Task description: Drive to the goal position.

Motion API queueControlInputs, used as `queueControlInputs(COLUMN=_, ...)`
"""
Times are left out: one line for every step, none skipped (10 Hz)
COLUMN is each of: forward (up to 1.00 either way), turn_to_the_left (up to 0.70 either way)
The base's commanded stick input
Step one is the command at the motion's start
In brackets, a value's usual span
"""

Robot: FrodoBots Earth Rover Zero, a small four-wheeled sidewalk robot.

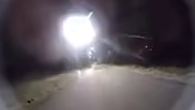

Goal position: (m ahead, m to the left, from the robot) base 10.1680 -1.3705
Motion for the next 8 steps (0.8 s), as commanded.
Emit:
queueControlInputs(forward=1.0, turn_to_the_left=0.05)
queueControlInputs(forward=1.0, turn_to_the_left=0.05)
queueControlInputs(forward=1.0, turn_to_the_left=0.05)
queueControlInputs(forward=1.0, turn_to_the_left=0.05)
queueControlInputs(forward=1.0, turn_to_the_left=0.05)
queueControlInputs(forward=1.0, turn_to_the_left=0.04)
queueControlInputs(forward=1.0, turn_to_the_left=0.04)
queueControlInputs(forward=1.0, turn_to_the_left=0.04)
